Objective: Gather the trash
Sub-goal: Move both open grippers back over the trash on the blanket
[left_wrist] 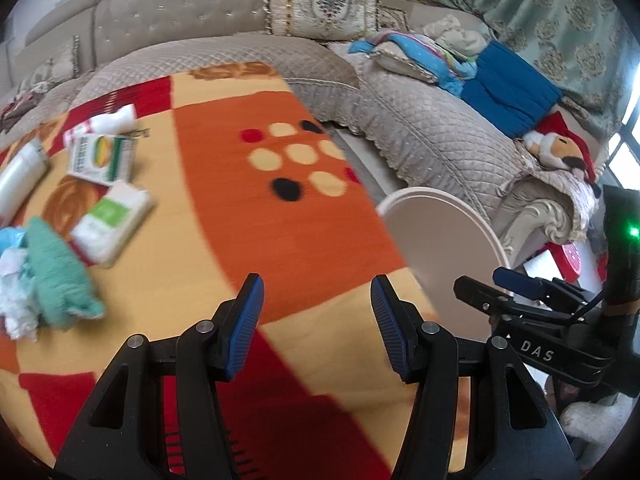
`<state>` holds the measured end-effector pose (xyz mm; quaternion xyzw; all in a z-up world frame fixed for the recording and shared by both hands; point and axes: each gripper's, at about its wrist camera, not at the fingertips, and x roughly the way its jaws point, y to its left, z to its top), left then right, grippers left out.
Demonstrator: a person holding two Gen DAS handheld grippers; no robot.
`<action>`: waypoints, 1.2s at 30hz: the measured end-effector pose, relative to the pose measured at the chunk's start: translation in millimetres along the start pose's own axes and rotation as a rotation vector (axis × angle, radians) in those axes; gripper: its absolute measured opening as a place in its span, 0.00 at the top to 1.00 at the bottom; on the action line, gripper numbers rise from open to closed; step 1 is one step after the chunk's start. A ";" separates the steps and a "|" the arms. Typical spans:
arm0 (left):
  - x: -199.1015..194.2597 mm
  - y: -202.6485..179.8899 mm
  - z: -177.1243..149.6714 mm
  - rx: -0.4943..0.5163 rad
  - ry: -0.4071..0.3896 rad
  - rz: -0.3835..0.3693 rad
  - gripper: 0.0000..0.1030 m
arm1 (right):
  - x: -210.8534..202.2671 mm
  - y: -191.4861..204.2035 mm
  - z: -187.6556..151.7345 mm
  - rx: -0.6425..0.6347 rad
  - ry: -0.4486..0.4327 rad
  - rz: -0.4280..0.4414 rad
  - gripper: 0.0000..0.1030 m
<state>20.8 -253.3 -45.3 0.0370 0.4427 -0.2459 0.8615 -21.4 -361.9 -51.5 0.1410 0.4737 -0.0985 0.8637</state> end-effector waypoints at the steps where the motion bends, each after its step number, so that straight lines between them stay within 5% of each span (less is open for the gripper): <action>1: -2.0 4.6 -1.3 -0.006 -0.003 0.006 0.47 | 0.1 5.8 0.7 -0.009 -0.001 0.006 0.41; 36: -98.3 224.3 -61.9 -0.295 -0.069 0.252 0.47 | 25.7 213.5 -0.9 -0.313 0.060 0.239 0.40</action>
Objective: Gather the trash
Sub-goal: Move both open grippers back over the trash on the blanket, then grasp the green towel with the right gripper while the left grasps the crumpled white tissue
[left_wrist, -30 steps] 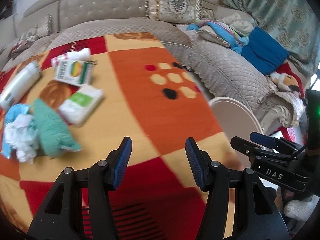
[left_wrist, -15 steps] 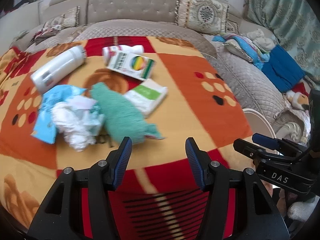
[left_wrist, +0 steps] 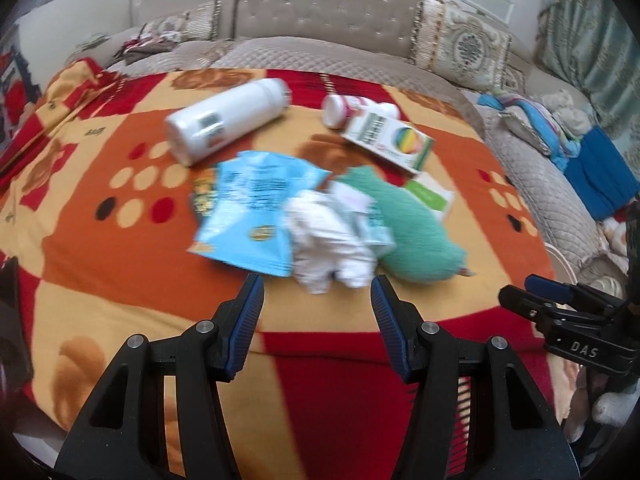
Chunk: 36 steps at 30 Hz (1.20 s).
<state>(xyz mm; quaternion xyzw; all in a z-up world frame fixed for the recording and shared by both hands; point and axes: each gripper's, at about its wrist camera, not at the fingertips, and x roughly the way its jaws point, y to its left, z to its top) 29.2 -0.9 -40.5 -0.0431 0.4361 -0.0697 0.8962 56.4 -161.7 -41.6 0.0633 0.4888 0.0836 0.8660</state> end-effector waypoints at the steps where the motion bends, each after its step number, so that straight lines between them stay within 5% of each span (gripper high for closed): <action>1: 0.6 6.6 0.4 -0.007 0.002 0.003 0.47 | 2.3 5.4 2.8 -0.007 0.002 0.013 0.40; 19: 3.3 34.6 5.5 -0.056 0.025 -0.020 0.47 | 59.4 60.4 56.3 -0.086 0.033 0.151 0.41; 21: 3.0 34.9 6.3 -0.058 0.025 -0.023 0.47 | 68.2 62.6 56.5 -0.095 0.049 0.171 0.51; 25: 4.9 32.9 8.4 -0.061 0.026 -0.031 0.47 | 59.6 57.4 46.9 -0.111 0.031 0.179 0.60; 36: 24.9 7.2 27.8 -0.024 -0.003 -0.052 0.47 | 18.1 -5.3 8.0 -0.034 0.033 0.120 0.61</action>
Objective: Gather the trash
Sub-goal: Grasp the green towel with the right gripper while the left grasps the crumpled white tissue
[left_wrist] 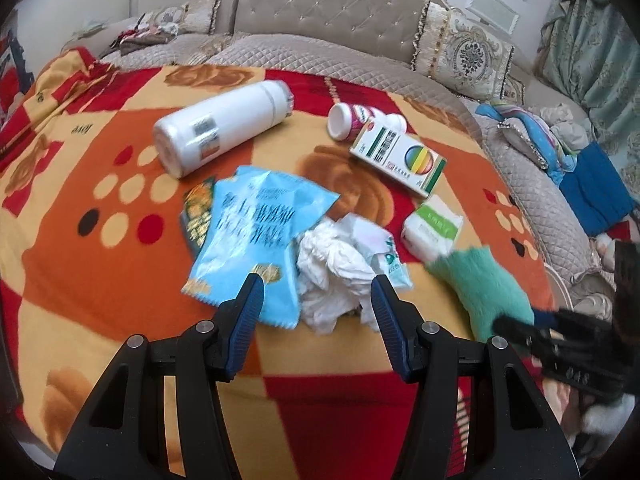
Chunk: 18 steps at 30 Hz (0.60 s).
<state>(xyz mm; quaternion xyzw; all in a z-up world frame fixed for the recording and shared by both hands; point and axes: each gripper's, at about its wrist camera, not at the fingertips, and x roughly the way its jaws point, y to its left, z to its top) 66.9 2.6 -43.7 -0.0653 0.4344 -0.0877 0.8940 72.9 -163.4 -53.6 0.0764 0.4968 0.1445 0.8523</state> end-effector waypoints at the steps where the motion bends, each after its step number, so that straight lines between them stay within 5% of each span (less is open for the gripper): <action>1: 3.5 -2.2 2.2 0.008 -0.001 0.006 0.47 | -1.1 -2.0 -1.9 0.006 0.000 0.006 0.61; 8: 15.1 -4.1 11.4 -0.011 0.010 -0.043 0.47 | -1.8 0.4 -4.6 -0.009 0.001 -0.004 0.60; 11: 17.5 -13.0 12.0 0.025 0.011 -0.059 0.48 | 3.1 -4.9 -3.9 0.021 0.009 0.006 0.53; 15: 26.3 -17.9 8.4 0.046 0.051 -0.059 0.74 | 9.5 -1.8 -4.5 0.022 0.008 0.016 0.53; 18: 17.4 -12.9 3.1 0.031 0.055 -0.083 0.81 | 5.3 -1.5 -6.8 0.025 -0.007 0.023 0.56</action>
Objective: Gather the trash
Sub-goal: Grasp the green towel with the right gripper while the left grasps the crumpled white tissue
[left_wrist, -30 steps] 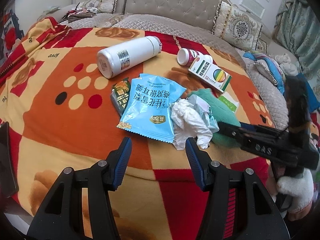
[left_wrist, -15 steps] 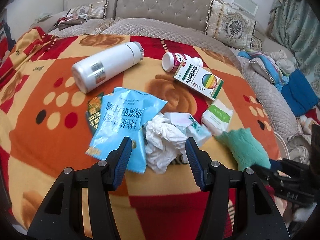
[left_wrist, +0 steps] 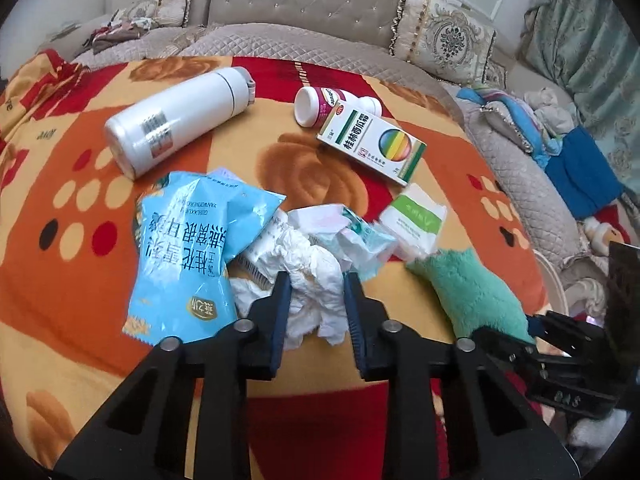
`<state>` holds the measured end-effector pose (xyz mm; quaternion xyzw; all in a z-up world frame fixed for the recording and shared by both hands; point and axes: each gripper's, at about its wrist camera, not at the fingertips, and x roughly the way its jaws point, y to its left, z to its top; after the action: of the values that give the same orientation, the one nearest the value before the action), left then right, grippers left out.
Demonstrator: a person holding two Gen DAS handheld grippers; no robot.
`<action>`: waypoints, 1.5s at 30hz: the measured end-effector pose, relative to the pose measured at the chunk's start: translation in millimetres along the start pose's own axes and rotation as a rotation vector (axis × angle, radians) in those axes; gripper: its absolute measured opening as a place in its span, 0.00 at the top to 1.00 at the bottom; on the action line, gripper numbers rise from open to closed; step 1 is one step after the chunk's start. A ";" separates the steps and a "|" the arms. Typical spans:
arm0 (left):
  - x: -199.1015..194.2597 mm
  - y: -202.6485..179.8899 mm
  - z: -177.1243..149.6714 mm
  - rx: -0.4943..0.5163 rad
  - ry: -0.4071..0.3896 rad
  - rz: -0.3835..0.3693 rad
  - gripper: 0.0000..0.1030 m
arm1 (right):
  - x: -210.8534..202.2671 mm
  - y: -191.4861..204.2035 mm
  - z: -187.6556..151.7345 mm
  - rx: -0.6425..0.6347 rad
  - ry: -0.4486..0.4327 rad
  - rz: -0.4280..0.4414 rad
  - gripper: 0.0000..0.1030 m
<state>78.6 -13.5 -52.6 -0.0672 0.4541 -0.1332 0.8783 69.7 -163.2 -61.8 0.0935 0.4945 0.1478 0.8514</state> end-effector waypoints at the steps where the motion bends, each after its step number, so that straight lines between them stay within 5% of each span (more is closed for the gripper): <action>1: -4.9 0.9 -2.2 -0.001 -0.004 -0.010 0.82 | -2.2 -0.1 -1.0 0.001 -0.002 0.007 0.57; 7: -40.3 -4.0 -13.1 0.042 -0.018 -0.078 0.87 | -19.3 -3.5 -9.5 0.004 -0.016 0.039 0.58; 15: -46.2 -36.1 -42.9 0.116 0.072 -0.182 0.87 | -27.4 -5.8 -24.3 0.005 0.021 0.027 0.58; 22: -18.6 -54.6 -60.2 0.147 0.104 -0.115 0.83 | -18.7 -5.4 -21.0 0.017 0.025 -0.001 0.53; 24: -14.0 -56.6 -59.7 0.150 0.078 -0.077 0.65 | -15.2 -6.6 -17.7 0.026 0.020 -0.008 0.53; 29: -12.2 -49.3 -51.0 0.093 0.038 -0.084 0.63 | -14.6 -10.0 -17.0 0.045 0.017 0.001 0.52; 32: -8.7 -48.9 -43.6 0.082 0.013 -0.078 0.48 | -16.7 -12.7 -17.8 0.044 0.011 -0.004 0.52; 45: 41.0 -70.0 -26.1 0.082 0.077 -0.074 0.48 | -33.8 -33.1 -27.0 0.104 -0.028 -0.001 0.59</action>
<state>67.8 -92.4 -82.9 -0.0430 0.4788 -0.1866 0.8568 35.7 -205.5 -57.7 0.1397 0.4897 0.1202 0.8522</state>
